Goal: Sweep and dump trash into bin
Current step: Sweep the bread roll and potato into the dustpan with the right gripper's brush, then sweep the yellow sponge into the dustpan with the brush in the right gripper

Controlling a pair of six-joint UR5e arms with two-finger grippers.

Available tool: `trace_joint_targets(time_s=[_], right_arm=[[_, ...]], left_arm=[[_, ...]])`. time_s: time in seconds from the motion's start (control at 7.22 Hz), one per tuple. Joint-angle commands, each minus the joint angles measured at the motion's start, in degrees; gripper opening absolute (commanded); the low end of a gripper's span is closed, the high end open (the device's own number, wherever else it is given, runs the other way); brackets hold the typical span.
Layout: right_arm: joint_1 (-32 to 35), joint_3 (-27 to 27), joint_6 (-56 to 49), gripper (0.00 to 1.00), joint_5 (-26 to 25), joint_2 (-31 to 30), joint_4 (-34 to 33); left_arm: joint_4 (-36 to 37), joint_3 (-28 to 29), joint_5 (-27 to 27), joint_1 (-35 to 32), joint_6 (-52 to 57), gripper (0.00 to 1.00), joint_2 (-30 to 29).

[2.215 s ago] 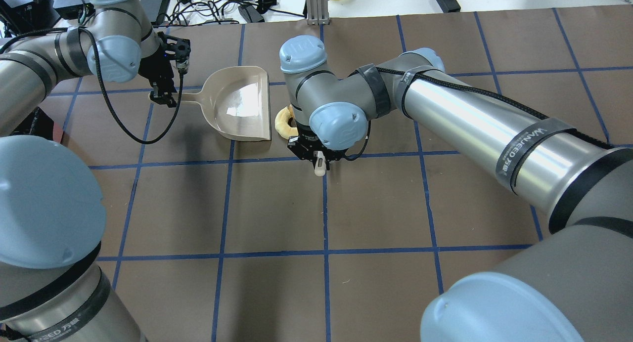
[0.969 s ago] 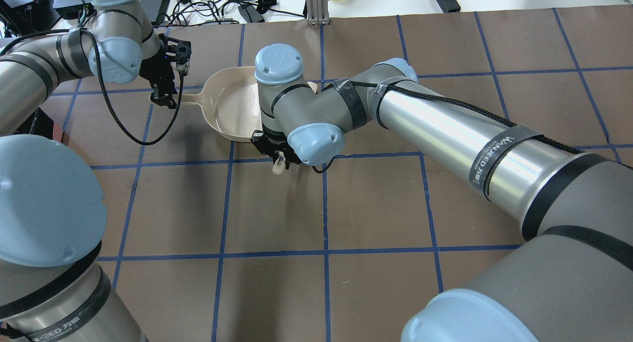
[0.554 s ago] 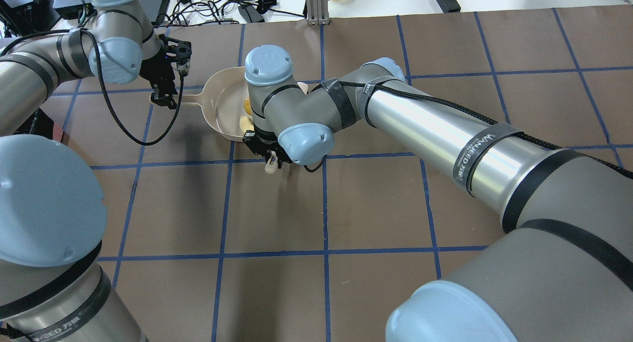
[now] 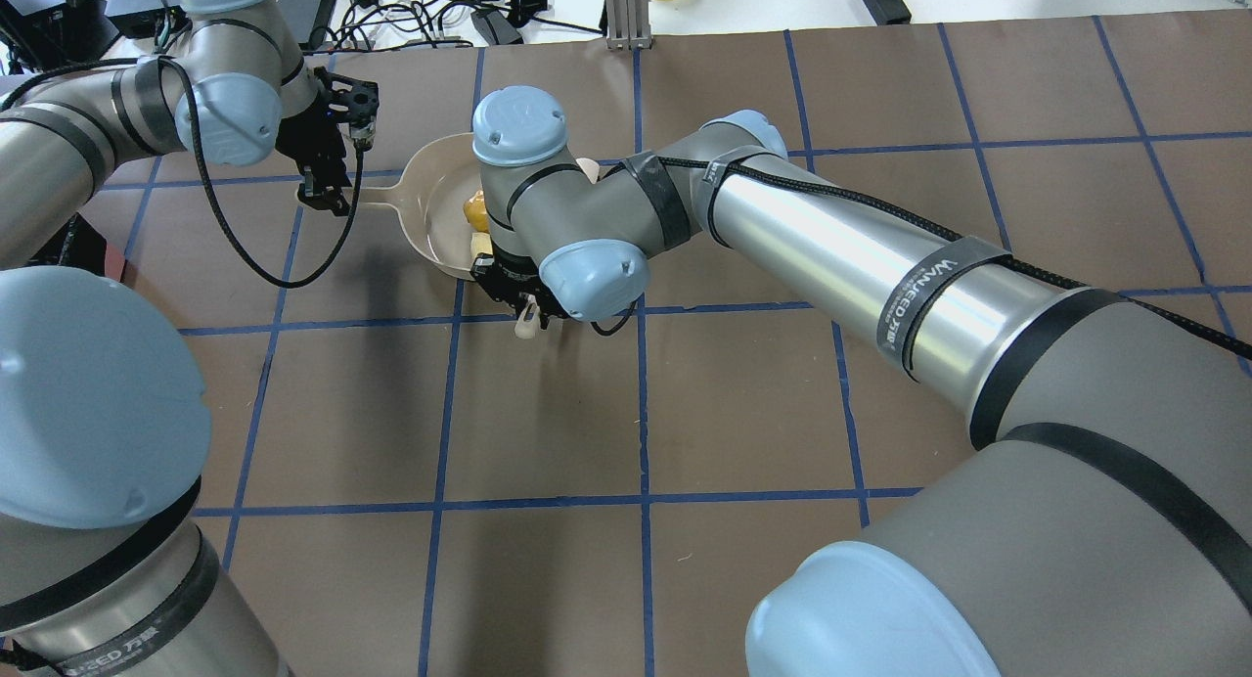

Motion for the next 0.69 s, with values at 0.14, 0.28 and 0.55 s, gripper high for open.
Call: trace_joint_targets(time_s=[0.14, 0.28, 0.55], right_arm=[[0.3, -1.7, -1.9, 0.0, 1.2, 0.4, -0.1], [0.7, -2.6, -3.0, 0.0, 1.2, 1.2, 0.0], [1.1, -4.1, -4.6, 0.0, 1.2, 2.3, 0.6]], left_arm=[[0.0, 0.0, -0.1, 0.0, -0.1, 0.0, 0.0], [0.0, -0.1, -0.1, 0.0, -0.1, 0.0, 0.0], [0.0, -0.1, -0.1, 0.0, -0.1, 0.0, 0.0]])
